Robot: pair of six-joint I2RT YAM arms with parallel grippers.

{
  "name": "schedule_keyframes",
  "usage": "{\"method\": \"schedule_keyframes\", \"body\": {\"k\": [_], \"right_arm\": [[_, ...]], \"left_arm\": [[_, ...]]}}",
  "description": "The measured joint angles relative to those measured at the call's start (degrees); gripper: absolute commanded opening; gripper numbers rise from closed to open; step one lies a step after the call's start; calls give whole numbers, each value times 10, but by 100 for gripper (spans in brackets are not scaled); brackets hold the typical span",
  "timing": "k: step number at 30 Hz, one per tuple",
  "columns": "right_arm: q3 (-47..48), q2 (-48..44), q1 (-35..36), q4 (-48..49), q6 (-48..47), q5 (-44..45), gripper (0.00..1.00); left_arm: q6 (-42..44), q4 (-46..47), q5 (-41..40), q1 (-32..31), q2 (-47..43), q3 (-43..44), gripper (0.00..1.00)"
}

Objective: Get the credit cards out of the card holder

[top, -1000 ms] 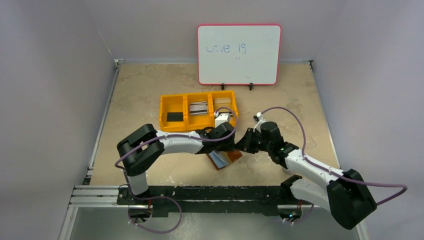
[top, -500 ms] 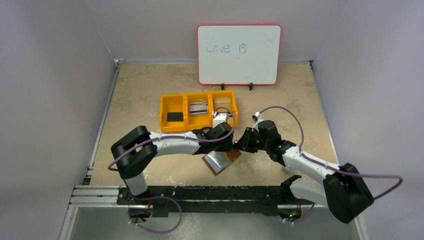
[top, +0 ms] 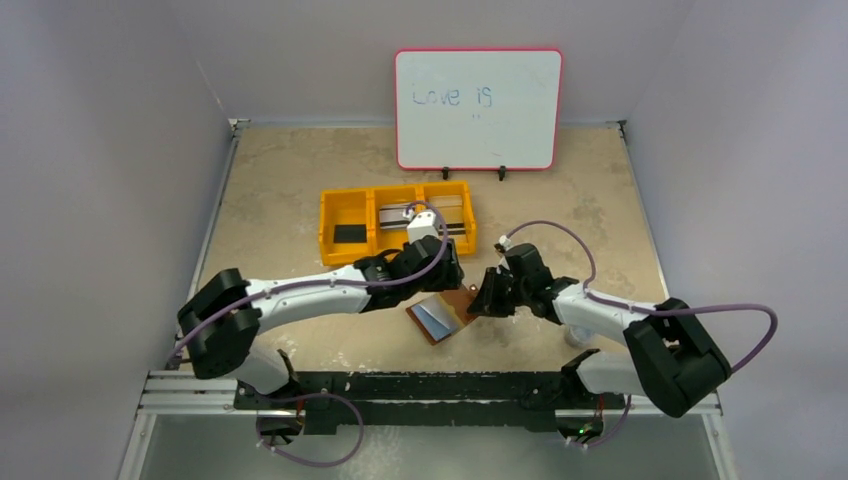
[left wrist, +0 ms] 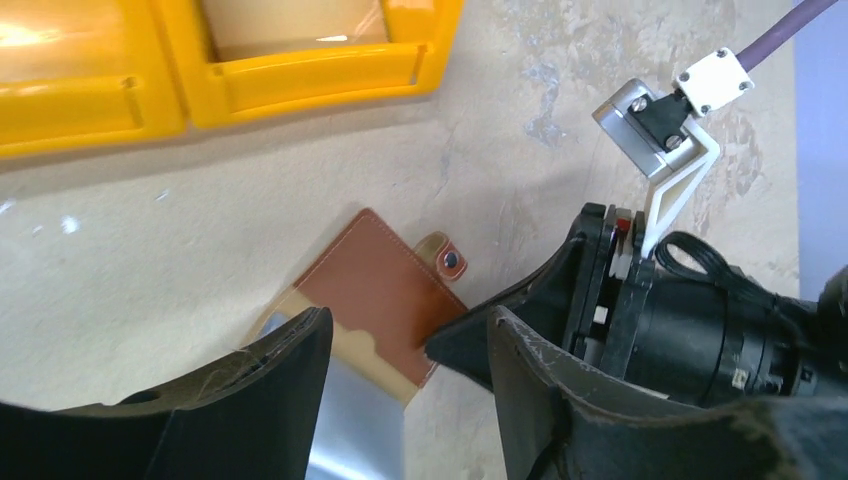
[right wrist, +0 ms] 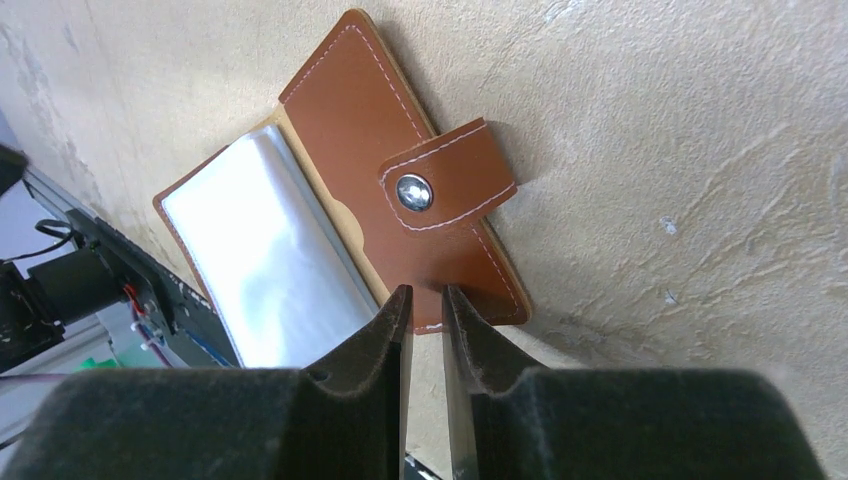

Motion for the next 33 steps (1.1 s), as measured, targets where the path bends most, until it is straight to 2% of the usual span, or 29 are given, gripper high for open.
{"method": "schedule_keyframes", "body": {"k": [3, 11, 17, 23, 27, 33], "right_arm": [[1, 2, 0, 1, -1, -2, 20], [6, 10, 0, 2, -1, -3, 21], [11, 17, 0, 3, -1, -4, 21], [12, 17, 0, 4, 1, -3, 21], [12, 17, 0, 3, 3, -3, 21], [12, 17, 0, 3, 4, -2, 21]], "left_arm": [[-15, -15, -16, 0, -53, -37, 67], [-94, -91, -66, 0, -155, -137, 68], [-139, -90, -62, 0, -223, -213, 66], [-151, -56, -17, 0, -214, -225, 61], [-164, -32, 11, 0, -196, -241, 61], [-180, -32, 24, -1, -214, -256, 61]]}}
